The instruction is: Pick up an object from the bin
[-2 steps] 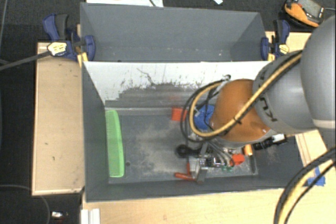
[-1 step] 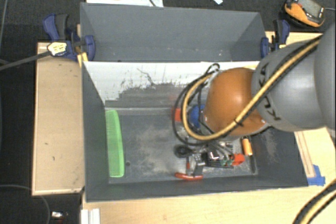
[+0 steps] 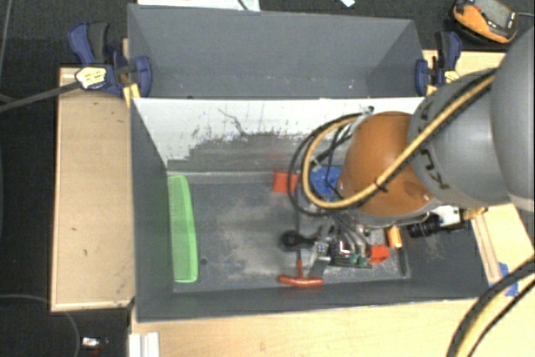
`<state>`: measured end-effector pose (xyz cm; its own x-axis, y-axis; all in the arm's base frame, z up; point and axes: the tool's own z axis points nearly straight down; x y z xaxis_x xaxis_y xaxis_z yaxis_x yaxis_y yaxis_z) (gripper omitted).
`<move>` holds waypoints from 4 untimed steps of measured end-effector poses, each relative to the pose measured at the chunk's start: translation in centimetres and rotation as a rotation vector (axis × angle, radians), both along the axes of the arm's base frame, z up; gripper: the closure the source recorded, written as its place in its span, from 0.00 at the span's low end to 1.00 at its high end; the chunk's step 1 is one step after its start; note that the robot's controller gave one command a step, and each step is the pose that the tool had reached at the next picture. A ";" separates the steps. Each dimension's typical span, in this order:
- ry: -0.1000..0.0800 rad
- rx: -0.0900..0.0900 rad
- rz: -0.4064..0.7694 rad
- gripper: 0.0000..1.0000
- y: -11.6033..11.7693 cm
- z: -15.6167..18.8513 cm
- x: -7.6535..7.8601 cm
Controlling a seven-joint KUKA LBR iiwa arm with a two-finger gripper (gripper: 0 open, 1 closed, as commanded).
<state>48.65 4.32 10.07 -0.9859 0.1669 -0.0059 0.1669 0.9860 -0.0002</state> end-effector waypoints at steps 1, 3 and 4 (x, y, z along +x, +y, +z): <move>-0.010 0.001 0.126 0.00 -3.6 -3.1 1.4; -0.005 0.002 -0.014 1.00 -1.9 -3.0 -0.2; -0.006 0.002 -0.012 1.00 -1.9 -2.1 -0.2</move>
Offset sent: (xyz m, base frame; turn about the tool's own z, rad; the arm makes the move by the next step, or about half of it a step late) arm -0.0021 -0.0185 -0.0307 0.0156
